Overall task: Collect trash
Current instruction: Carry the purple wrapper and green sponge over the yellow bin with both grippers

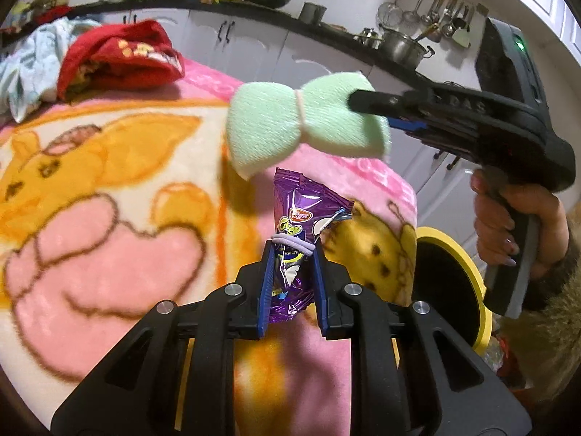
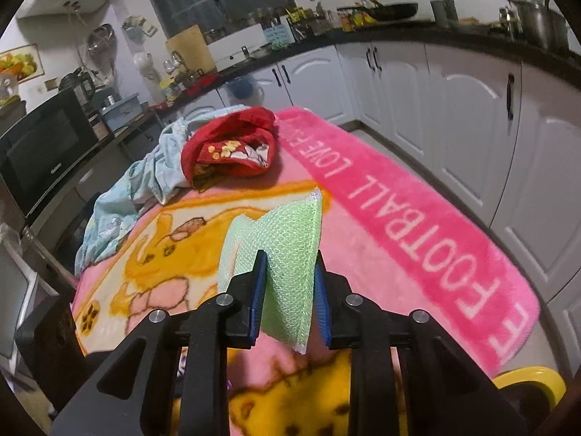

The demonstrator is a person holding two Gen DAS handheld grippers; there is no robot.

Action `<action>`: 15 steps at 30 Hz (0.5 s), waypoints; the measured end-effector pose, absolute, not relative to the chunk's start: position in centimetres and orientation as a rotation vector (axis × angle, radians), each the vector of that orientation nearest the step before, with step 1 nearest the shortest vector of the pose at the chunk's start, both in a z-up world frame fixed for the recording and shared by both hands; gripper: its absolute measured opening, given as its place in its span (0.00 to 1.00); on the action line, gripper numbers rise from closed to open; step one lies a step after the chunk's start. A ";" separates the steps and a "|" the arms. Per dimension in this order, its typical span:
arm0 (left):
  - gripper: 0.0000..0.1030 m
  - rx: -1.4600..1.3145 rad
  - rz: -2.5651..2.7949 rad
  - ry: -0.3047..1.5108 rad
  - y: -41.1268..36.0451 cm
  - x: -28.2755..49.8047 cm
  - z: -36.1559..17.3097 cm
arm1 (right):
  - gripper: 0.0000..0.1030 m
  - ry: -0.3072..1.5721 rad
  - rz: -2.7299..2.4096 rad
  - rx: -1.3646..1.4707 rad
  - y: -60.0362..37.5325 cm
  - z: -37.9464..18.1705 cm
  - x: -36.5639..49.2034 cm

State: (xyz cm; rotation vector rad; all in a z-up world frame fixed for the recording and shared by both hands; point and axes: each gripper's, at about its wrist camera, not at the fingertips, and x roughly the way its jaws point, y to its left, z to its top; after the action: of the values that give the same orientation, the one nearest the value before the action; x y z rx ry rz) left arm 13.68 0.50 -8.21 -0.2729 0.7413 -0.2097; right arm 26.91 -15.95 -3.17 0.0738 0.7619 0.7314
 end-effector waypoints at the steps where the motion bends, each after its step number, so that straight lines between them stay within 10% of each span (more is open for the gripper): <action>1: 0.13 -0.270 -0.207 0.730 0.5 13.3 -7.8 | 0.23 0.756 0.724 0.066 -16.2 -2.8 26.6; 15: 0.13 -0.226 -0.223 0.628 -1.6 12.4 -4.3 | 0.22 0.697 0.651 0.073 -22.6 -0.5 22.8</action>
State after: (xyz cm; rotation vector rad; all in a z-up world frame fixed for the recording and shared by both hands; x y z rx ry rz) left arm 12.44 -1.61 -4.32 -0.2264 0.6284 -0.2233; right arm 22.85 -22.57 -0.49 0.0735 0.6968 0.6515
